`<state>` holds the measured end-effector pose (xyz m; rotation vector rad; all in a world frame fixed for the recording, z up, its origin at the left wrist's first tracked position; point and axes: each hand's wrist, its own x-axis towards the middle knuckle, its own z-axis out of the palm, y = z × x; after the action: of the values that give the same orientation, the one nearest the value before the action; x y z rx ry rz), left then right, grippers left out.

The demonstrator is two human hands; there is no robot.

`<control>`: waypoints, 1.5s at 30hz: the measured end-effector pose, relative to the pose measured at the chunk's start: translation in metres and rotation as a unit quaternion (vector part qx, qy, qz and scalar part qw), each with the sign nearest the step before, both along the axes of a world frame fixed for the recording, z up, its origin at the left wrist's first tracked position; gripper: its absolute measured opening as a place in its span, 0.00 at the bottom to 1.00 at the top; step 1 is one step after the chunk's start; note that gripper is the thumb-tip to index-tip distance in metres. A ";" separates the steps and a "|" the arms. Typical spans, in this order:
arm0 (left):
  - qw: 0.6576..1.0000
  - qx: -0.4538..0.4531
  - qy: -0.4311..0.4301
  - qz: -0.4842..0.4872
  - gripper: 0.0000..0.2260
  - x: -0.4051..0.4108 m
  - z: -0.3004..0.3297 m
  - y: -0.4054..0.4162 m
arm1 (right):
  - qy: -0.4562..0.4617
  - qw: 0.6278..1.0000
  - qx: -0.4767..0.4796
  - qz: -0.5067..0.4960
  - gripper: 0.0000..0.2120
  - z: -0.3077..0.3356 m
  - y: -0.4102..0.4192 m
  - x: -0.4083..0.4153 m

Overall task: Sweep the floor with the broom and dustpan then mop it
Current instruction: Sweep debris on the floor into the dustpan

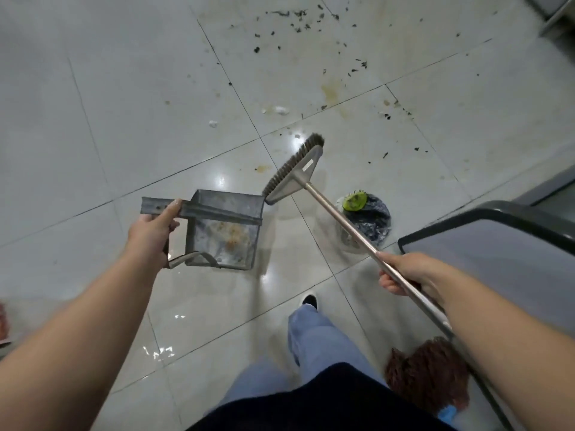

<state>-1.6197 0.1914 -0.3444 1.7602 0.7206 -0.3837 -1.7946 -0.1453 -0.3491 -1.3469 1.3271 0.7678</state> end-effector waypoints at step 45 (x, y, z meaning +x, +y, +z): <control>0.693 0.089 0.047 -0.714 0.20 0.440 -0.034 -0.633 | 0.013 0.896 -0.092 -0.433 0.16 -0.074 -0.391 0.301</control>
<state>-1.1799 -0.4419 -0.3785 2.1863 -0.7890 -1.4702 -1.4939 -0.5364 -0.4232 -0.7297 1.8406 0.0402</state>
